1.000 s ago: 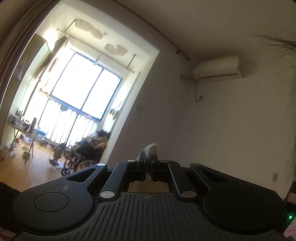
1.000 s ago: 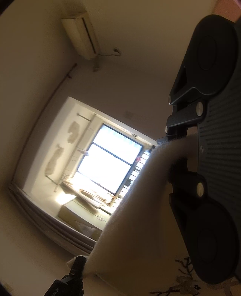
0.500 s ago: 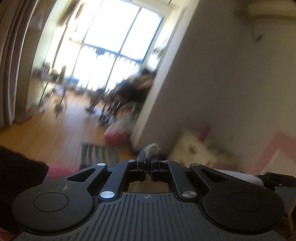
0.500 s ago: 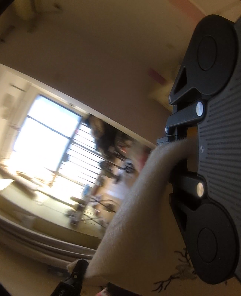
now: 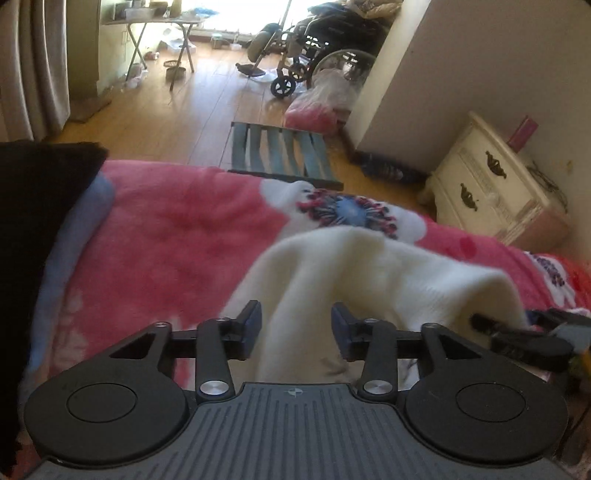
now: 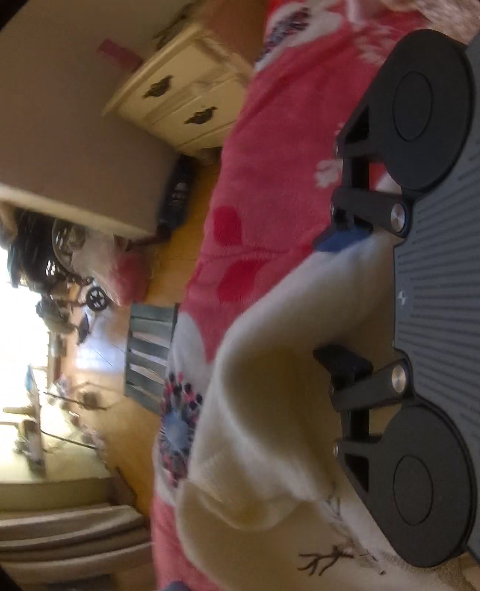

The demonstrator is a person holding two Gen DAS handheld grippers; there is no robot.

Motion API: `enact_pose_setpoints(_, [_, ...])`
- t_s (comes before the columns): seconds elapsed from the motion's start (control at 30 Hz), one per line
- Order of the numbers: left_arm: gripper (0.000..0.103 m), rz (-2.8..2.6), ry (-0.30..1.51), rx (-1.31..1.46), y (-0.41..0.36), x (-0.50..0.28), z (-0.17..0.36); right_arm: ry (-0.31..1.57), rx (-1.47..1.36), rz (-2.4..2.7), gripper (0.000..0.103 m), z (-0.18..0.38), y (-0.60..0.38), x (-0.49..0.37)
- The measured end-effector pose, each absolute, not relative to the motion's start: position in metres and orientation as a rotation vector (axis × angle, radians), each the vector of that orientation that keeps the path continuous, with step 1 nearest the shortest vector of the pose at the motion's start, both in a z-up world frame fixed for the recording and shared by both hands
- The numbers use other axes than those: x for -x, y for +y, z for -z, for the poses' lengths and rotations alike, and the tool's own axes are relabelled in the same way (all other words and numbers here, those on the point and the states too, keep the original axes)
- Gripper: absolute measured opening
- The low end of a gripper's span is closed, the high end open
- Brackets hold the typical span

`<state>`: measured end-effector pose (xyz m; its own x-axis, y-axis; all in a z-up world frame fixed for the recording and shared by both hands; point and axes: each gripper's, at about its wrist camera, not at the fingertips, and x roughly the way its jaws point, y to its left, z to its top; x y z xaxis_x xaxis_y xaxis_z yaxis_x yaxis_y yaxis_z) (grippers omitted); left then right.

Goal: Fold clothes
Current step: 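Lay the fleece flat on the bed and open both grippers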

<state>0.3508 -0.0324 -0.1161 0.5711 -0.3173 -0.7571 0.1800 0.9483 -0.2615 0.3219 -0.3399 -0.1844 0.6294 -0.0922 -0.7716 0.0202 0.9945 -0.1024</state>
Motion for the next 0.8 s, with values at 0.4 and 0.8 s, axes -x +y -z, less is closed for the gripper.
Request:
enact_pose_setpoints(0.4, [0.056,0.459,0.981,0.068,-0.007,-0.25,0.083,0.837,-0.564,0.027,0.079,0.109,-0.441,-0.17])
enact_pose_setpoints(0.8, [0.039,0.669,1.068,-0.009,-0.043,-0.105,0.113,1.052,-1.076,0.024,0.066,0.228,-0.42,0.008])
